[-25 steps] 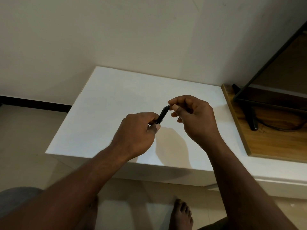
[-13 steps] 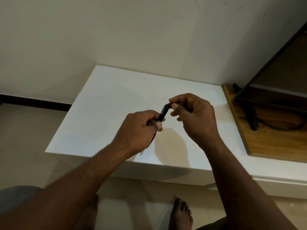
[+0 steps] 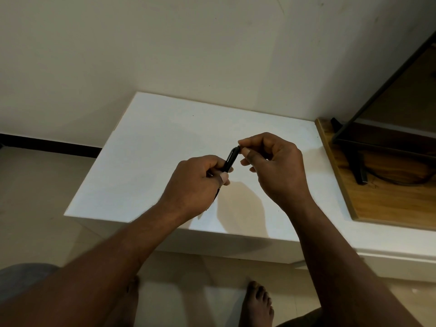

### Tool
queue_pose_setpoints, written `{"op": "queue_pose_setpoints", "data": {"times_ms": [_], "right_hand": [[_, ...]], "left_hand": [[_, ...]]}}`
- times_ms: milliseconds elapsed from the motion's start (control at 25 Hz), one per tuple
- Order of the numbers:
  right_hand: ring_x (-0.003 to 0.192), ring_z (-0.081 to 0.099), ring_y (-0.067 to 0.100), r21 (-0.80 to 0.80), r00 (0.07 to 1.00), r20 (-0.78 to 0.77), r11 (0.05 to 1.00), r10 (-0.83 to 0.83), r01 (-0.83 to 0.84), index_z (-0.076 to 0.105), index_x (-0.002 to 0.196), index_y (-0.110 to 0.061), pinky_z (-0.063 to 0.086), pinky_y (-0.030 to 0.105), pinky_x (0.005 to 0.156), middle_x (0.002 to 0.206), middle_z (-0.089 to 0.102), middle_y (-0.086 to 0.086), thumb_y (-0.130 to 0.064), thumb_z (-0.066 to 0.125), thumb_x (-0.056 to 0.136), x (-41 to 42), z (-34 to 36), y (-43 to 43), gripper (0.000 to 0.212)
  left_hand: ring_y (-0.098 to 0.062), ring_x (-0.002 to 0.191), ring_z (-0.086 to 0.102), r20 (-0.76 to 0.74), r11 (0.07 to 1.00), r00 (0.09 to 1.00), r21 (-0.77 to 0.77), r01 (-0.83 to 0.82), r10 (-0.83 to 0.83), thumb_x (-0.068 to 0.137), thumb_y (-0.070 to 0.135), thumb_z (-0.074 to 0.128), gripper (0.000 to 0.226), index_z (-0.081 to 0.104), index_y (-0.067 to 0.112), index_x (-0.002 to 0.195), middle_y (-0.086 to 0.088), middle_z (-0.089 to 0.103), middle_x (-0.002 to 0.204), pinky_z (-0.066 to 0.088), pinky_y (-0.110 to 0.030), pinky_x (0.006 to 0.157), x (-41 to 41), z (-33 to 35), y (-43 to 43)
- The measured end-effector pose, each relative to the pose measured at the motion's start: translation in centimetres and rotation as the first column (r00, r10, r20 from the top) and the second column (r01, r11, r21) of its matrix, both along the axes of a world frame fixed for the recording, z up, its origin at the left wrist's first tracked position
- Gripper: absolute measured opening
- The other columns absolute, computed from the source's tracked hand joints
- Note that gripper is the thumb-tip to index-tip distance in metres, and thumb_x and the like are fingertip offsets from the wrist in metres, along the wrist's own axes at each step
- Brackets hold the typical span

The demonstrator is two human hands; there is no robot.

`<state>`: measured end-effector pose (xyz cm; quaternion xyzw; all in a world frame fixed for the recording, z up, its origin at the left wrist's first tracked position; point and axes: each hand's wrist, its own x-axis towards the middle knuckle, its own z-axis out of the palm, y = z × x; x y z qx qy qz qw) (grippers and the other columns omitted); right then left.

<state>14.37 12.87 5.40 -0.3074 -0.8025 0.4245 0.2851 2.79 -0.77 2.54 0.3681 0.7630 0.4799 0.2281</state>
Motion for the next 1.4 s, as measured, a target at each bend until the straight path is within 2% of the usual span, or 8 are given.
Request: {"op": "queue_pose_setpoints", "data": {"times_ms": [280,440,640,880,1120,1240,1400], "right_hand": [[0.079,0.076,0.006,0.015,1.000,0.007,1.000,-0.002,0.002,0.079,0.103,-0.022,0.063,0.039,0.081,0.091,0.079,-0.012,-0.012,0.072,0.097,0.0,0.2,-0.3,0.014],[0.079,0.076,0.008,-0.013,1.000,-0.005,1.000,0.006,-0.006,0.078,0.107,-0.021,0.063,0.038,0.080,0.092,0.079,-0.009,-0.012,0.072,0.097,0.1,0.3,-0.2,0.014],[0.079,0.076,0.008,-0.007,1.000,-0.009,1.000,0.012,-0.012,0.073,0.116,-0.022,0.061,0.029,0.076,0.093,0.078,-0.007,-0.011,0.073,0.096,0.0,0.2,-0.2,0.023],[0.079,0.076,0.008,0.016,1.000,-0.009,1.000,0.012,-0.012,0.076,0.110,-0.023,0.062,0.028,0.076,0.092,0.078,-0.009,-0.011,0.073,0.095,0.0,0.1,-0.2,0.019],[0.079,0.075,0.005,0.031,1.000,0.014,0.999,0.021,-0.022,0.076,0.106,-0.024,0.060,0.021,0.072,0.090,0.078,-0.011,-0.013,0.073,0.096,0.0,0.0,0.0,0.015],[0.082,0.075,0.004,0.024,0.997,0.056,0.999,0.045,-0.046,0.077,0.108,-0.025,0.060,0.023,0.075,0.092,0.078,-0.013,-0.016,0.072,0.098,0.2,0.1,0.2,0.015],[0.082,0.075,0.005,0.005,0.997,0.077,1.000,0.029,-0.030,0.076,0.116,-0.031,0.060,0.028,0.078,0.098,0.079,-0.012,-0.020,0.069,0.099,0.7,0.3,1.6,0.022]], "left_hand": [[-0.002,0.088,0.072,-0.032,1.000,0.999,-0.008,-0.004,0.003,0.097,0.017,0.064,0.018,0.075,0.024,0.110,0.011,0.077,0.088,0.057,-0.026,0.083,0.0,0.0,0.0],[0.002,0.087,0.070,-0.036,1.000,0.999,-0.004,0.003,-0.003,0.097,0.018,0.065,0.018,0.075,0.027,0.109,0.014,0.077,0.087,0.054,-0.020,0.081,0.0,0.1,0.0],[-0.003,0.090,0.071,-0.043,1.000,0.999,-0.008,0.017,-0.017,0.097,0.019,0.065,0.018,0.075,0.025,0.112,0.013,0.077,0.090,0.054,-0.023,0.086,-0.1,0.3,0.0],[-0.001,0.089,0.071,-0.043,1.000,0.999,0.000,0.019,-0.019,0.097,0.020,0.065,0.018,0.075,0.028,0.110,0.015,0.077,0.089,0.053,-0.021,0.083,-0.3,0.0,0.0],[0.003,0.086,0.070,-0.044,1.000,0.999,0.001,0.018,-0.017,0.095,0.019,0.067,0.018,0.075,0.032,0.106,0.017,0.077,0.085,0.054,-0.022,0.082,-0.4,-0.4,0.1],[0.008,0.085,0.068,-0.046,1.000,0.999,-0.009,0.020,-0.021,0.095,0.019,0.068,0.018,0.075,0.033,0.105,0.018,0.076,0.083,0.053,-0.021,0.080,-0.4,-0.5,0.1],[0.001,0.081,0.070,-0.049,1.000,0.999,-0.019,0.008,-0.009,0.093,0.023,0.070,0.015,0.075,0.035,0.101,0.020,0.076,0.080,0.059,-0.031,0.083,-0.5,-0.5,0.0]]}}
